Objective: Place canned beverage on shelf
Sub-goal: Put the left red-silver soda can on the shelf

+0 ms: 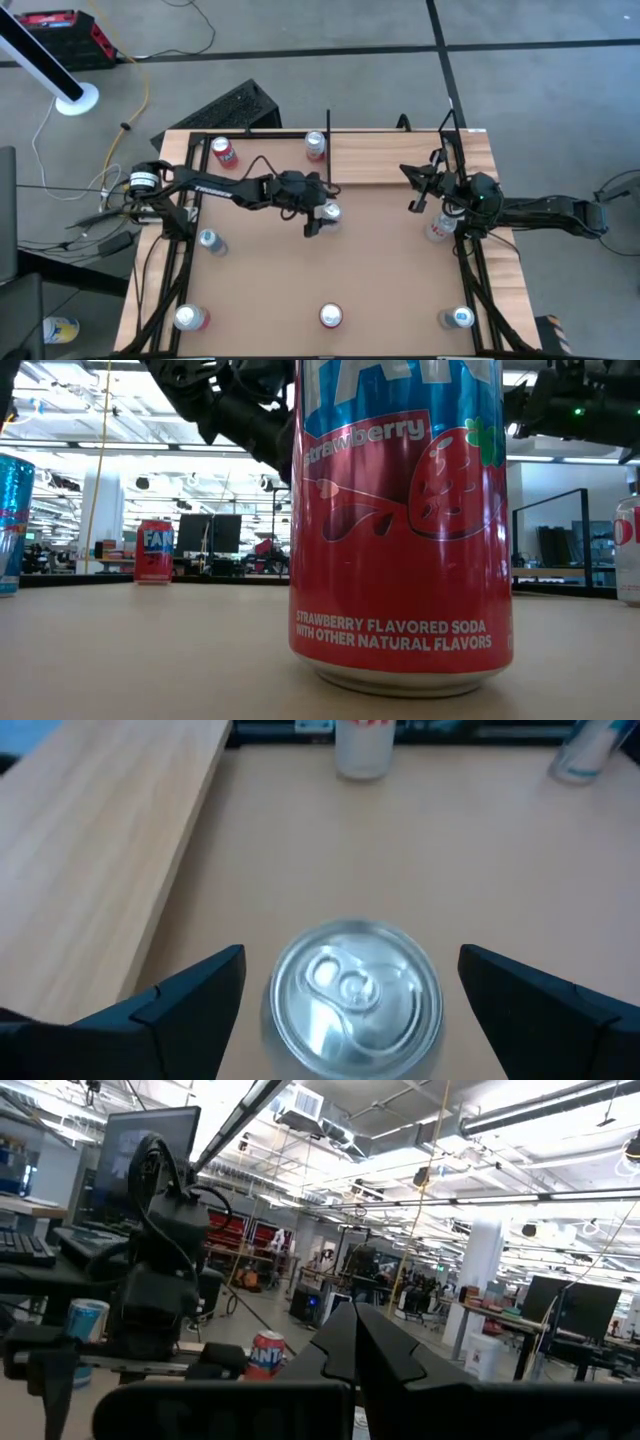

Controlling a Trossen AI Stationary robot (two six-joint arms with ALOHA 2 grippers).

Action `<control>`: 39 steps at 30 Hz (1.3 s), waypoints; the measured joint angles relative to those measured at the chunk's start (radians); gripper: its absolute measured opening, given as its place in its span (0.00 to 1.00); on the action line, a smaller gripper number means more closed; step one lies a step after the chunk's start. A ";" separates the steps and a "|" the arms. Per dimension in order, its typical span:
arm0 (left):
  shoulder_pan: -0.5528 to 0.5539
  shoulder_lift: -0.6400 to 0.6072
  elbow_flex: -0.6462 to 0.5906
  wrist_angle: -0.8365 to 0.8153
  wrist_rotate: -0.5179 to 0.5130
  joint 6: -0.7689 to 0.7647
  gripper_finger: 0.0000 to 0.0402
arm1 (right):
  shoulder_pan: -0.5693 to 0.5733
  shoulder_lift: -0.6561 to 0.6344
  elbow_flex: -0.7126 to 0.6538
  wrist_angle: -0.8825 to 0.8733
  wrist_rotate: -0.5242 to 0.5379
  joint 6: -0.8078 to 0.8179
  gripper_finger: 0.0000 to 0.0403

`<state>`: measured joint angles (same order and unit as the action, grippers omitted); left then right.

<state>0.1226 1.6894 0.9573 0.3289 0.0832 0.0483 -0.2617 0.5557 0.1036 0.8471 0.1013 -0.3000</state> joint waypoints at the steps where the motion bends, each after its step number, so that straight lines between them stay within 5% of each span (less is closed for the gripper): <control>1: 0.000 -0.001 0.000 0.004 0.006 0.000 0.88 | 0.000 0.000 0.000 0.000 0.000 -0.001 0.07; 12: -0.004 0.150 0.003 0.122 0.035 -0.041 0.88 | -0.001 0.000 0.000 -0.002 0.000 -0.016 0.07; 23: -0.005 0.137 0.010 0.126 0.034 -0.062 0.87 | -0.001 0.000 0.000 -0.005 0.001 -0.023 0.07; 29: -0.004 0.135 0.017 0.116 0.024 -0.081 0.74 | -0.001 0.000 0.000 -0.005 0.002 -0.023 0.07; 39: -0.032 0.138 0.232 -0.100 -0.001 -0.122 0.69 | -0.001 0.000 0.000 -0.004 0.002 -0.023 0.07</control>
<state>0.0907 1.8271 1.1888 0.2289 0.0825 -0.0732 -0.2626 0.5556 0.1036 0.8433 0.1035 -0.3232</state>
